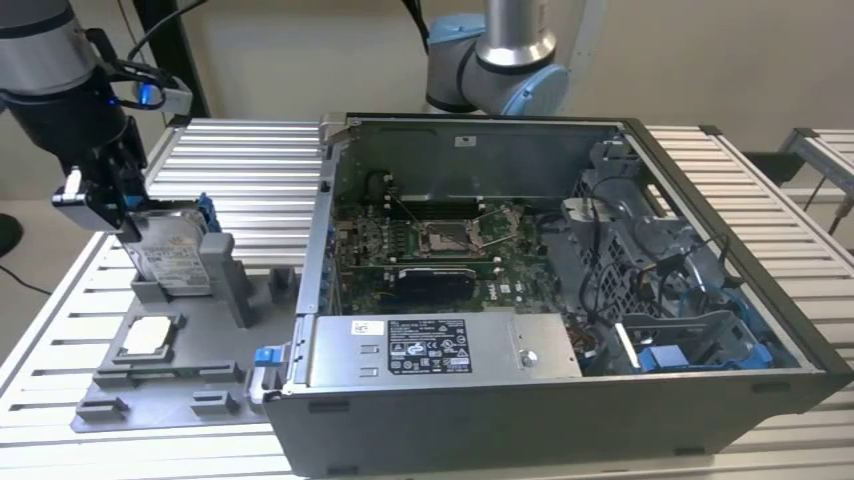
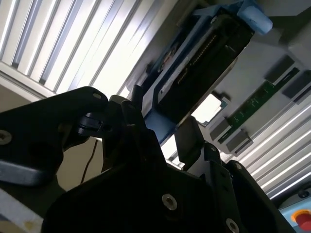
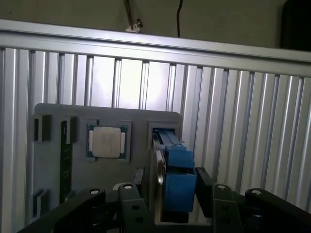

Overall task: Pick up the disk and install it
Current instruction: 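Pick up the disk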

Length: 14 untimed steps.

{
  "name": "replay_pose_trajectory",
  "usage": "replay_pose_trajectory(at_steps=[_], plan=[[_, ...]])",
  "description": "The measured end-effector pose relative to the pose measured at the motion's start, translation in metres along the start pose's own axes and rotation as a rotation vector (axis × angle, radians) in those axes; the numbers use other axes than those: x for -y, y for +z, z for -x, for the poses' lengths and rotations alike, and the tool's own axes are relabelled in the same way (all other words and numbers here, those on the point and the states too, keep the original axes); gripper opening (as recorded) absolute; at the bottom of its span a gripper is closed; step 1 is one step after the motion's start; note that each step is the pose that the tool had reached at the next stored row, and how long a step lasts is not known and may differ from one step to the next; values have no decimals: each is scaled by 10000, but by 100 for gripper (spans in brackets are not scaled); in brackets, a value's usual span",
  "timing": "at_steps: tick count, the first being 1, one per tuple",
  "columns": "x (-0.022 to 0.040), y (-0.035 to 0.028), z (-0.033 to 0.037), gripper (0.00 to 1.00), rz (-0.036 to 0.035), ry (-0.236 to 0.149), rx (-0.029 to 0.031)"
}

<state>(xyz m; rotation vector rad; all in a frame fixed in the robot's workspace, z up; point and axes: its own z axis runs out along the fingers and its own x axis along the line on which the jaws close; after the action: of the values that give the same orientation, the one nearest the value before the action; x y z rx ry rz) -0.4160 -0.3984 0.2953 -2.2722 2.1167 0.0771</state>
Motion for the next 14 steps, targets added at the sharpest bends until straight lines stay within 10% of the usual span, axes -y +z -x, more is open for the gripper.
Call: replay_pose_trajectory(at_steps=[14], plan=[[1, 159, -10, 100, 1, 2, 0]])
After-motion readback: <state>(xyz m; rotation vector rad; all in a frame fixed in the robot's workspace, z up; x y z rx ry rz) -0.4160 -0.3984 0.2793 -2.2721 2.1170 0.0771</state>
